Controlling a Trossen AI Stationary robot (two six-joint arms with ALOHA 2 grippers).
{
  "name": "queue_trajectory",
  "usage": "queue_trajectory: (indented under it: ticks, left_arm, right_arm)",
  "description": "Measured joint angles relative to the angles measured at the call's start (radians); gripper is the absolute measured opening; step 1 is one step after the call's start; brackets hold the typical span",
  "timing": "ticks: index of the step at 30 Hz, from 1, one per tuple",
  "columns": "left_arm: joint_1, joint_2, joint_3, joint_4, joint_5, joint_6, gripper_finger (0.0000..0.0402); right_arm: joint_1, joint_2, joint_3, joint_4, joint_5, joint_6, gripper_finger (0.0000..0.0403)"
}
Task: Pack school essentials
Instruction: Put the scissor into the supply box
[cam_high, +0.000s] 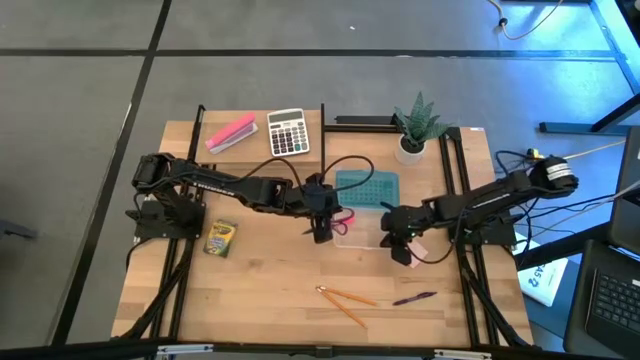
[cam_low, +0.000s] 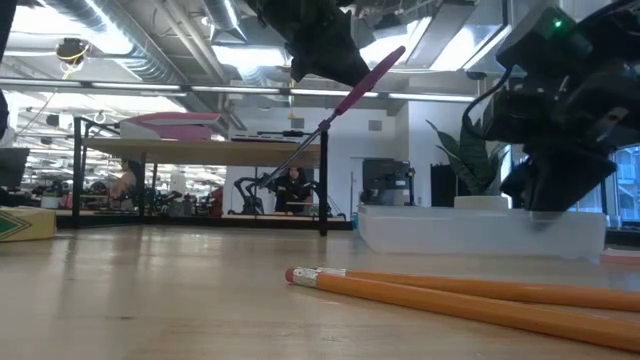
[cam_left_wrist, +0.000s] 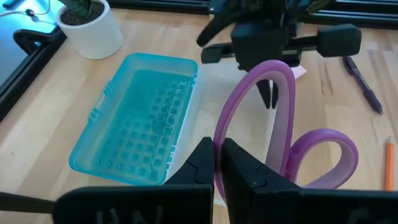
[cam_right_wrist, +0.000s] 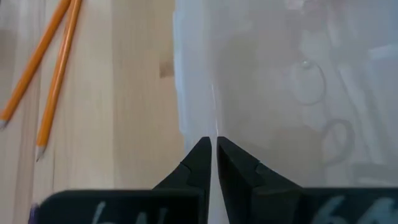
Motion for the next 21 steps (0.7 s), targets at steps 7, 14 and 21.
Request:
queue_trajectory:
  ticks: [7,14,21]
  left_arm:
    - [0.0,0.0,0.0,0.0,0.0,0.0,0.0002]
    - [0.0,0.0,0.0,0.0,0.0,-0.008,0.0002]
    - [0.0,0.0,-0.001,0.0,0.0,-0.009,0.0002]
  right_arm:
    - [0.034,0.025,0.0,0.022,-0.072,0.001,0.003]
    - [0.065,0.025,0.0,0.021,-0.08,-0.003,0.003]
    - [0.068,0.021,0.03,0.012,-0.152,0.001,0.003]
